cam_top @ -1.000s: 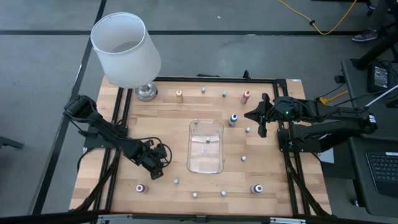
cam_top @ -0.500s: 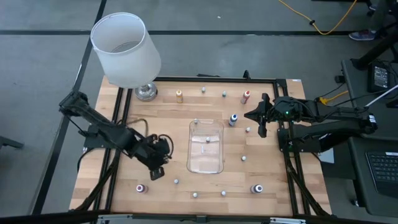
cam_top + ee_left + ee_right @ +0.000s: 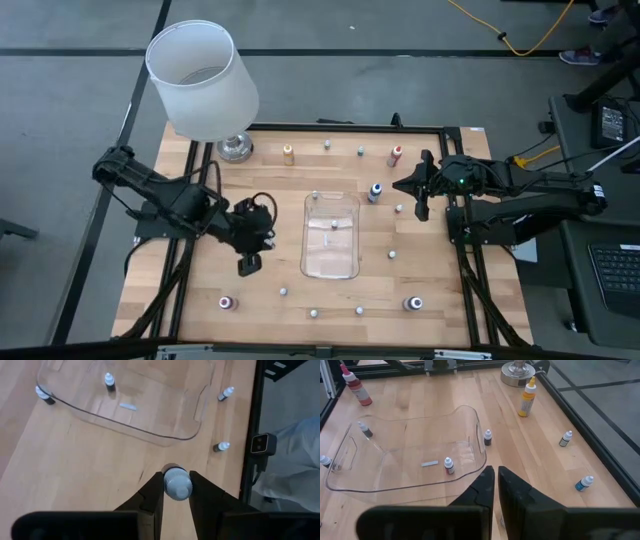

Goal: Pick & Place food coloring
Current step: Put the bottom small red food coloring bottle into the transparent container

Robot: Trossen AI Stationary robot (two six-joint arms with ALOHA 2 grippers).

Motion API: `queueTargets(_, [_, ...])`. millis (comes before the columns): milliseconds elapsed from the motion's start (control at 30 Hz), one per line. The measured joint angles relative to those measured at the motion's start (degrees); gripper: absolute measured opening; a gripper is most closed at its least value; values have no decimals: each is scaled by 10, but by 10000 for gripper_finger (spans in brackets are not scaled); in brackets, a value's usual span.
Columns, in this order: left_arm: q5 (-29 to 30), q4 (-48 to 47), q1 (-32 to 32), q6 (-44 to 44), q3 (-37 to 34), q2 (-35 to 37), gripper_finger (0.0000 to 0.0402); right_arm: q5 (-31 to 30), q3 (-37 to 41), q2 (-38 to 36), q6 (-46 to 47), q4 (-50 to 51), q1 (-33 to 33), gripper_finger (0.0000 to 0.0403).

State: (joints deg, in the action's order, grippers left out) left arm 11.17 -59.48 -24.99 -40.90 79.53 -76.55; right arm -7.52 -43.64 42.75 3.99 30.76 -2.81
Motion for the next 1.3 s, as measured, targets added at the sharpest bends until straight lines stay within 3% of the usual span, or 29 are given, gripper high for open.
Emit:
queueTargets(200, [-36,11,66,39,18,-6,68,0,0,0,0,0,0,28])
queueTargets(500, [-68,-49,168,215,167,-93,68,0,0,0,-25,0,0,28])
queueTargets(733, [-93,-43,205,295,160,-148,69,0,0,0,-30,0,0,28])
queueTargets(967, [-130,28,225,379,153,-230,70,0,0,0,-38,5,0,28])
queueTargets(1300, [-133,83,236,457,153,-343,71,0,0,0,-79,13,0,28])
